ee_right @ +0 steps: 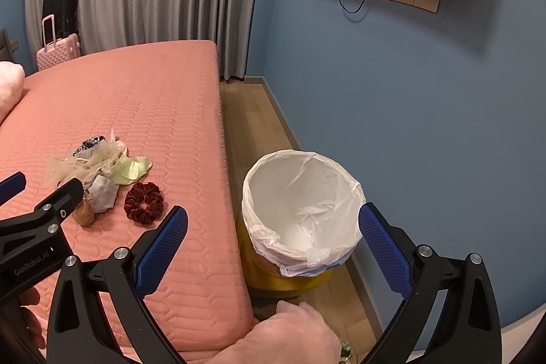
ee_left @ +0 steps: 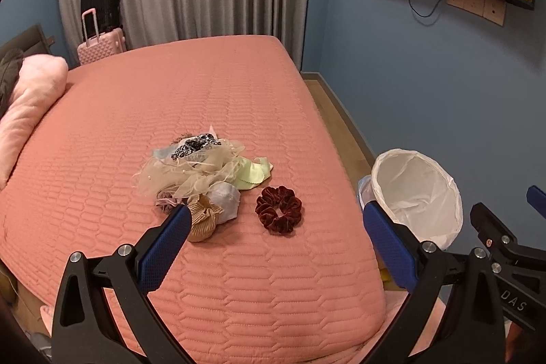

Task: Collect trash
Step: 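Grasp the cream tulle bag with the left tool while the right tool grasps the beige scrunchie, then carry both held items over the trash bin and open both tools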

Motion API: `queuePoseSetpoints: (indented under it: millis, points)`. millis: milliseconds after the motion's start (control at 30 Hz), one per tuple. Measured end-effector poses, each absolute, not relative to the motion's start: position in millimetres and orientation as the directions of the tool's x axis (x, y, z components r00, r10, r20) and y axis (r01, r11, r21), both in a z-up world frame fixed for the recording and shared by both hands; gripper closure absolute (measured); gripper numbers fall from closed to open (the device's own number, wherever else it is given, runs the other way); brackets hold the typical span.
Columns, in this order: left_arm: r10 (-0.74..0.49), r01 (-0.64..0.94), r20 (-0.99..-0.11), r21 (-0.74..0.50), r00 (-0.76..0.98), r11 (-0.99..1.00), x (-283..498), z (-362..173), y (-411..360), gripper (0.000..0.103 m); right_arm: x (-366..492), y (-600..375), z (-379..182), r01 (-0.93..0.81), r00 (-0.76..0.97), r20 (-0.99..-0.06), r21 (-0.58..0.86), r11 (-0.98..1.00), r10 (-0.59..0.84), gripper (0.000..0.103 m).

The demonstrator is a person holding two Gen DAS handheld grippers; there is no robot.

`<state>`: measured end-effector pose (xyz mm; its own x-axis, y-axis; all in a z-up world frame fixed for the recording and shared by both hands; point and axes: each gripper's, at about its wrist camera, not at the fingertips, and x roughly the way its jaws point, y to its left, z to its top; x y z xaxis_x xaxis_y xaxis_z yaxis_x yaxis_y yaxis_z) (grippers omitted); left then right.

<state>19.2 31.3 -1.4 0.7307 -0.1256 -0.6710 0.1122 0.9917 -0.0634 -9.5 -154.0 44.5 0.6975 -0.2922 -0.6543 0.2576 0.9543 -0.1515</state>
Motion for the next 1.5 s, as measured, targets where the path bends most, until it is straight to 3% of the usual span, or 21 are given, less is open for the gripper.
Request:
queuePoseSetpoints:
  millis: [300,900,1100,1233,1300,1367,1500]
  points:
    - [-0.060,0.070,-0.647,-0.010,0.760,0.997,42.0,-9.9,74.3,0.007,8.9,-123.2,32.7,0.195,0.736,-0.642,-0.106,0.975,-0.217,0.006]
    - [-0.121,0.036,-0.722,-0.132,0.682,0.991,131.5,-63.8,162.3,0.008,101.3,-46.7,-31.2,0.051,0.683,-0.729,-0.010,0.999,-0.042,0.006]
    - [-0.198,0.106,-0.771,-0.168,0.605,0.980,156.1,-86.4,160.2,0.030,127.0,-16.7,-54.7,-0.014,0.645,-0.762,0.047,0.999,0.045,0.010]
    - [-0.241,0.144,-0.791,-0.194,0.562,0.970,162.9,-92.4,159.1,0.058,134.5,6.4,-70.6,-0.091,0.608,-0.783,0.090,0.992,0.127,0.016]
    - [-0.266,0.152,-0.790,-0.218,0.552,0.964,162.5,-91.5,161.6,0.072,139.1,18.7,-79.2,-0.131,0.586,-0.791,0.123,0.984,0.176,0.024]
    - [-0.278,0.160,-0.785,-0.227,0.553,0.961,162.2,-89.4,165.0,0.094,142.9,30.3,-88.5,-0.164,0.559,-0.799,0.157,0.974,0.223,0.031]
    - [-0.270,0.176,-0.777,-0.206,0.568,0.963,157.7,-81.3,168.0,0.099,151.4,52.1,-106.2,-0.209,0.500,-0.819,0.202,0.957,0.282,0.058]
